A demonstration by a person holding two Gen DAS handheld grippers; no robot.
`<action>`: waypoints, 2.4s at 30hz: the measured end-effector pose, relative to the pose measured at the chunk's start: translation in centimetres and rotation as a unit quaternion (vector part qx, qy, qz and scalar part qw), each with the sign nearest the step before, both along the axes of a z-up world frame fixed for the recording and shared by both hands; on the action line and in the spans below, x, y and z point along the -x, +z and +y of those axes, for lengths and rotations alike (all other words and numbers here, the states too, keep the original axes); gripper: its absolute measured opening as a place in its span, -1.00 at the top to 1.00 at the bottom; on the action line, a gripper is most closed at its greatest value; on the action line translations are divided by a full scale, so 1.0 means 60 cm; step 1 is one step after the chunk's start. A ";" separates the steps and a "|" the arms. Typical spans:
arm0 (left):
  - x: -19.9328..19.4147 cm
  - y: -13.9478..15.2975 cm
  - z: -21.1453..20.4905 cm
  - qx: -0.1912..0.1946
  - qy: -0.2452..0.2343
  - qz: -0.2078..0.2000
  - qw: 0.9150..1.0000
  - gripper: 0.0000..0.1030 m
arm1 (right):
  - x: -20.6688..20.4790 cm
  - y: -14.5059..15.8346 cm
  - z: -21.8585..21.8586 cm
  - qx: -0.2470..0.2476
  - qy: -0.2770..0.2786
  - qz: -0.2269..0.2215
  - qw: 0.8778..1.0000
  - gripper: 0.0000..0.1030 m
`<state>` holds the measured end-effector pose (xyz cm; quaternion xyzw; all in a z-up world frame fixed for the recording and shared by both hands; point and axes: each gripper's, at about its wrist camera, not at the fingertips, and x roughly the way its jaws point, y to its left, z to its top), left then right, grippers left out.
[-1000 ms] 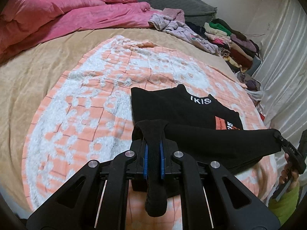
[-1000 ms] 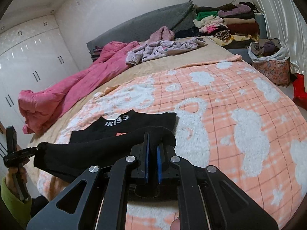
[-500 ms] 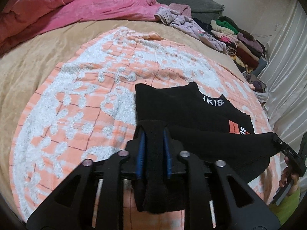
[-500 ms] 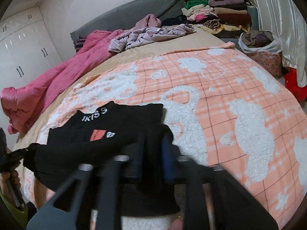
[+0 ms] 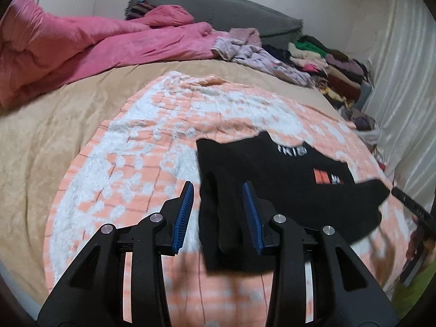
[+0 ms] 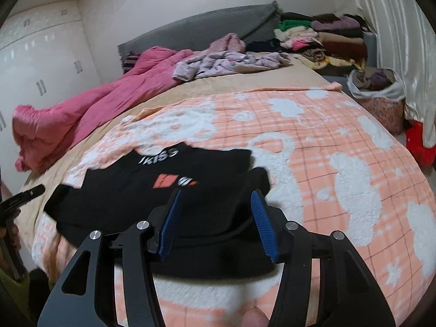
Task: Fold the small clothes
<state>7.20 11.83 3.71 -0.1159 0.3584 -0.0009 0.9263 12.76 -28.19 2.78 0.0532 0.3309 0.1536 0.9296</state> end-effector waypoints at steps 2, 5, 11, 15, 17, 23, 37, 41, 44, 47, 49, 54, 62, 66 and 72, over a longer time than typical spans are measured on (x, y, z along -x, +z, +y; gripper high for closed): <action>0.015 -0.004 -0.011 -0.007 -0.009 0.000 1.000 0.47 | 0.016 -0.002 0.017 0.012 0.018 0.000 1.000 0.27; 0.039 -0.016 -0.034 -0.021 -0.021 0.001 1.000 0.73 | 0.038 -0.013 0.046 0.034 0.052 0.005 0.998 0.53; 0.058 -0.056 -0.077 -0.045 -0.057 0.030 0.997 0.83 | 0.074 -0.042 0.095 0.066 0.099 0.015 0.993 0.59; 0.064 -0.088 -0.093 -0.061 -0.066 0.053 0.995 0.85 | 0.084 -0.058 0.116 0.067 0.119 0.023 0.990 0.59; 0.063 -0.097 -0.096 -0.066 -0.065 0.060 0.994 0.85 | 0.086 -0.065 0.123 0.067 0.124 0.027 0.990 0.59; 0.051 -0.108 -0.103 -0.090 -0.064 0.067 0.992 0.85 | 0.076 -0.083 0.141 0.066 0.133 0.038 0.988 0.59; 0.000 -0.104 -0.102 -0.102 -0.056 0.055 0.992 0.85 | 0.008 -0.124 0.175 0.093 0.118 0.061 0.987 0.59; -0.015 -0.098 -0.099 -0.097 -0.054 0.049 0.993 0.85 | -0.016 -0.121 0.186 0.098 0.116 0.056 0.987 0.59; -0.034 -0.090 -0.094 -0.093 -0.050 0.046 0.993 0.85 | -0.035 -0.112 0.189 0.095 0.119 0.050 0.987 0.60; -0.061 -0.085 -0.084 -0.079 -0.044 0.048 0.995 0.85 | -0.057 -0.099 0.192 0.096 0.114 0.043 0.988 0.60; -0.080 -0.081 -0.077 -0.071 -0.038 0.048 0.996 0.85 | -0.076 -0.091 0.194 0.098 0.109 0.040 0.988 0.60; -0.127 -0.072 -0.051 -0.048 -0.020 0.050 0.997 0.85 | -0.128 -0.076 0.190 0.091 0.089 0.040 0.991 0.59; -0.176 -0.051 -0.009 -0.013 0.026 0.039 0.999 0.84 | -0.189 -0.057 0.172 0.069 0.046 0.041 0.996 0.59; -0.179 -0.057 0.016 0.002 0.049 0.036 0.998 0.74 | -0.196 -0.049 0.143 0.060 0.022 0.037 0.997 0.57; -0.182 -0.088 0.042 0.027 0.062 0.052 0.996 0.32 | -0.195 -0.058 0.069 0.059 -0.026 0.044 0.997 0.29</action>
